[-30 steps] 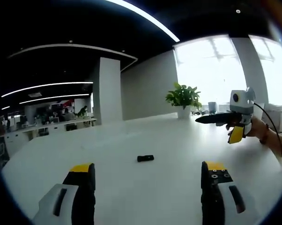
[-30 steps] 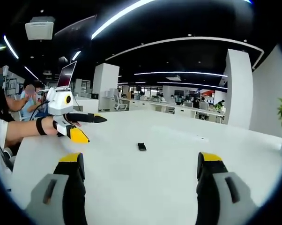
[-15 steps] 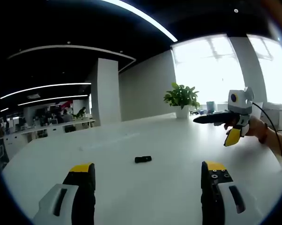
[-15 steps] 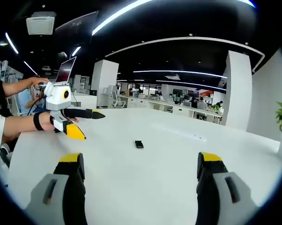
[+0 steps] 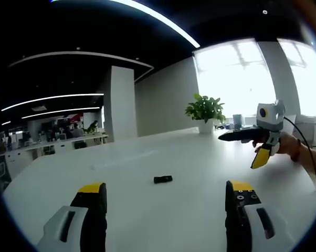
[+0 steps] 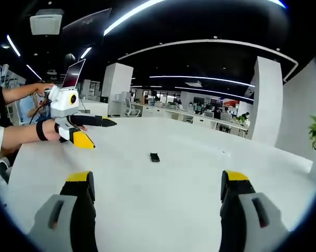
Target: Snap the two parts of the plastic buckle together until the buckle closes and remains connected.
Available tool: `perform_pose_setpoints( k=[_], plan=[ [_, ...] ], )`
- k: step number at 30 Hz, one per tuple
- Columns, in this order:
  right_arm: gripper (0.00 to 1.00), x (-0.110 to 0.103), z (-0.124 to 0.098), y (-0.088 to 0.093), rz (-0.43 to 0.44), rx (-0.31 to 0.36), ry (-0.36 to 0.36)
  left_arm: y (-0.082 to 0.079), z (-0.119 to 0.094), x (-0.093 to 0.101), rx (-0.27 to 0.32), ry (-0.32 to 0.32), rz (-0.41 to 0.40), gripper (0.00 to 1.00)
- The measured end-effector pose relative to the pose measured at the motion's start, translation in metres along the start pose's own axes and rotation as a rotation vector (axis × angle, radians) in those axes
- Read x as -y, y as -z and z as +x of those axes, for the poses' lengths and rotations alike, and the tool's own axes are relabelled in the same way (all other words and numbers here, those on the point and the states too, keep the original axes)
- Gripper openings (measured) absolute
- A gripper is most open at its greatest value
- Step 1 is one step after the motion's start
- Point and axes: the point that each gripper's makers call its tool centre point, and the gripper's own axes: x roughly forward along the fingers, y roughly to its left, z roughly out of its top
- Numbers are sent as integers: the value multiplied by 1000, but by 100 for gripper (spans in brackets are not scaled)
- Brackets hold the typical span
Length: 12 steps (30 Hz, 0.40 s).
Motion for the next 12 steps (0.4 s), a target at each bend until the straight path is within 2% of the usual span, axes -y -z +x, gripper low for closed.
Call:
perform_pose_setpoints(
  k=[12],
  plan=[
    [100,-2,4,2,-9,-8,-16,3,2,-3,-5,-3,3,95]
  ],
)
